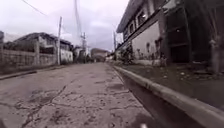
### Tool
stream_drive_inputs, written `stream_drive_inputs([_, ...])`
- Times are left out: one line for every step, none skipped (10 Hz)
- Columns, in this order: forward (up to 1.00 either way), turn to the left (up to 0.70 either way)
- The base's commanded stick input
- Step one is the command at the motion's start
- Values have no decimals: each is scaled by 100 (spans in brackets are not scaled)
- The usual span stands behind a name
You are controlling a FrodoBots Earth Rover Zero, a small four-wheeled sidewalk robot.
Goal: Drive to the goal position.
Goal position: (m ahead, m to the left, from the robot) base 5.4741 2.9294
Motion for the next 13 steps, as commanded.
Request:
stream_drive_inputs([85, 0])
stream_drive_inputs([85, 0])
stream_drive_inputs([85, 0])
stream_drive_inputs([85, 0])
stream_drive_inputs([85, 0])
stream_drive_inputs([85, 0])
stream_drive_inputs([85, 0])
stream_drive_inputs([85, 0])
stream_drive_inputs([85, 0])
stream_drive_inputs([85, 0])
stream_drive_inputs([85, 0])
stream_drive_inputs([85, 0])
stream_drive_inputs([85, 0])
